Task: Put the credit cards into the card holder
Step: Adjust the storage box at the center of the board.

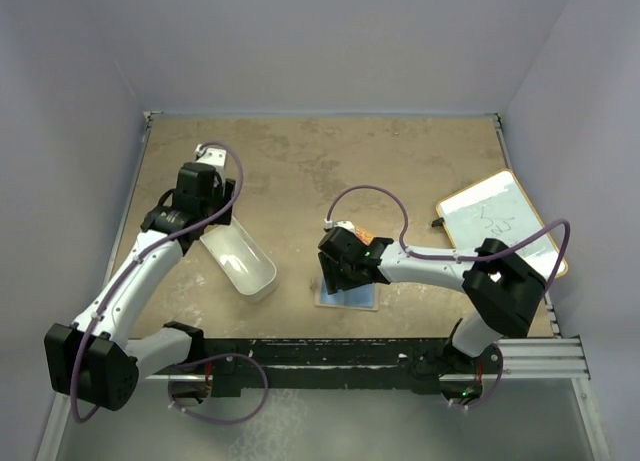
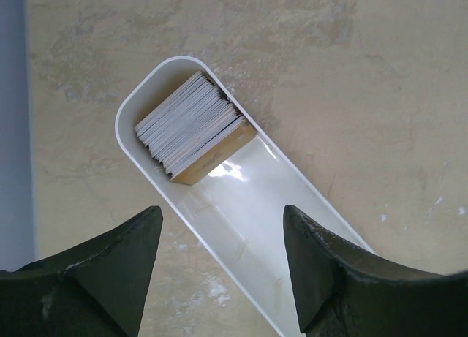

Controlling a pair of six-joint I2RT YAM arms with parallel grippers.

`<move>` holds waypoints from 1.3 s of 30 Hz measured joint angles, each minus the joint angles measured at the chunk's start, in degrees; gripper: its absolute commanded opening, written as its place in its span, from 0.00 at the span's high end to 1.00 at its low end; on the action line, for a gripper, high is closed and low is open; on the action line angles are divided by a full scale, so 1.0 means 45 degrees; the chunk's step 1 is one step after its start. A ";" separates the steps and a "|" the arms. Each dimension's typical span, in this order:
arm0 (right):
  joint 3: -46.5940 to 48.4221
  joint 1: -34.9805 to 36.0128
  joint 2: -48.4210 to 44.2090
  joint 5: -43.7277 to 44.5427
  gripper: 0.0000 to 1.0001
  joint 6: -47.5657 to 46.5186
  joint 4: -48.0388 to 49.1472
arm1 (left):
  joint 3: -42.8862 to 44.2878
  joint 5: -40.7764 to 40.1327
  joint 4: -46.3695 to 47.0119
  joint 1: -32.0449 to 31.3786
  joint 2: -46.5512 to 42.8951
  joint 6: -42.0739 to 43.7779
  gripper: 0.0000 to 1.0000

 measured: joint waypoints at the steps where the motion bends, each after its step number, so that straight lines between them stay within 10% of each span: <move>1: -0.0005 0.0000 0.0000 -0.0044 0.38 -0.0063 0.0010 | -0.0034 -0.0010 0.0005 0.0000 0.0010 0.0228 0.37; 8: -0.0223 -0.0010 -0.0209 -0.0180 0.38 -0.0413 0.0238 | -0.0393 -0.0792 0.0680 0.0034 0.0063 0.0568 0.36; 19: -0.0267 -0.0010 -0.0549 -0.0321 0.37 -0.0738 -0.0087 | -0.0029 -0.4415 -0.0233 0.0321 0.0393 -0.4498 0.40; 39: 0.0325 -0.0010 -0.1540 -0.1020 0.37 -0.1423 -0.0437 | -0.0869 -0.3478 -0.0874 0.1166 0.2302 -0.6892 0.50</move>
